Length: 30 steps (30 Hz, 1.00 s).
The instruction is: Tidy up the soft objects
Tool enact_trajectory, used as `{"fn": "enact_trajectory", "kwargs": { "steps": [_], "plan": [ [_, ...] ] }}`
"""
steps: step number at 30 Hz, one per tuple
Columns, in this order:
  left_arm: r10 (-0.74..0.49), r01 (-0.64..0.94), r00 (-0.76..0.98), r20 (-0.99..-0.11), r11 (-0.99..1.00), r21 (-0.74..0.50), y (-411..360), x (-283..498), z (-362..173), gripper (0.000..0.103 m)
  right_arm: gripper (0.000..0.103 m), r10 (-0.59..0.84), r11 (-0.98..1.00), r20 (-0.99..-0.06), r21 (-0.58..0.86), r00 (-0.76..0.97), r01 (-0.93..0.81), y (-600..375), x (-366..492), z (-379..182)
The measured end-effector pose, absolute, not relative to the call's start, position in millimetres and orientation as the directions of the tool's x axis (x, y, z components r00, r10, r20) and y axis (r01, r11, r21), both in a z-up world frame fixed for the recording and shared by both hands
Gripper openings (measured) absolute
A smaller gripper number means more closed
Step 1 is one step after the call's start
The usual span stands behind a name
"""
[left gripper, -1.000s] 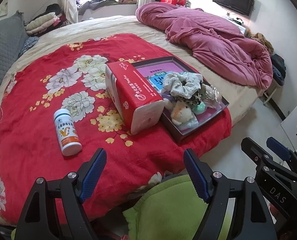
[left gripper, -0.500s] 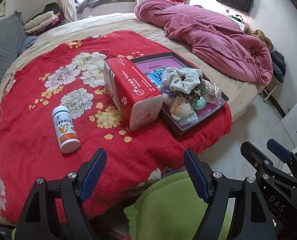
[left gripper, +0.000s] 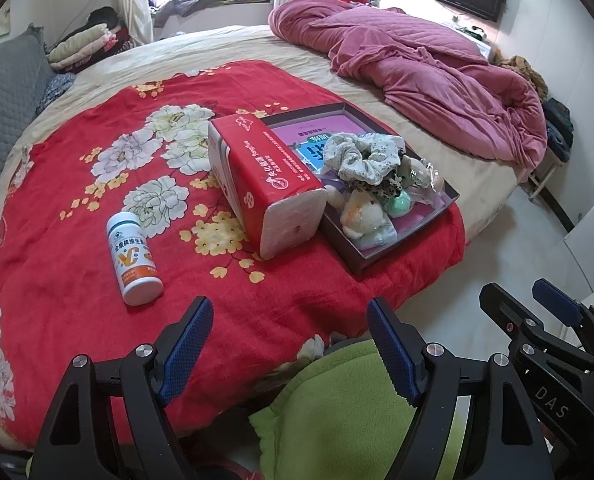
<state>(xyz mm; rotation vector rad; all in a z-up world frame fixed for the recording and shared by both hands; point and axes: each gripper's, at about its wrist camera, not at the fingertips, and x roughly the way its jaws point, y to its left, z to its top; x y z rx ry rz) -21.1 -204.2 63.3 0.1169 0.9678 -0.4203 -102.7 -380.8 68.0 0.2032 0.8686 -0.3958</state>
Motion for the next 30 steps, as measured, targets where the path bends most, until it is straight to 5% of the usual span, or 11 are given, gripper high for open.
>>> {"fn": "enact_trajectory", "kwargs": {
  "steps": [30],
  "plan": [
    [-0.288, 0.377, 0.488, -0.824, 0.921, -0.098, -198.4, -20.4, 58.9, 0.080, 0.074, -0.253, 0.912, -0.772, 0.011, 0.584, 0.409, -376.9, -103.9, 65.6]
  ]
}}
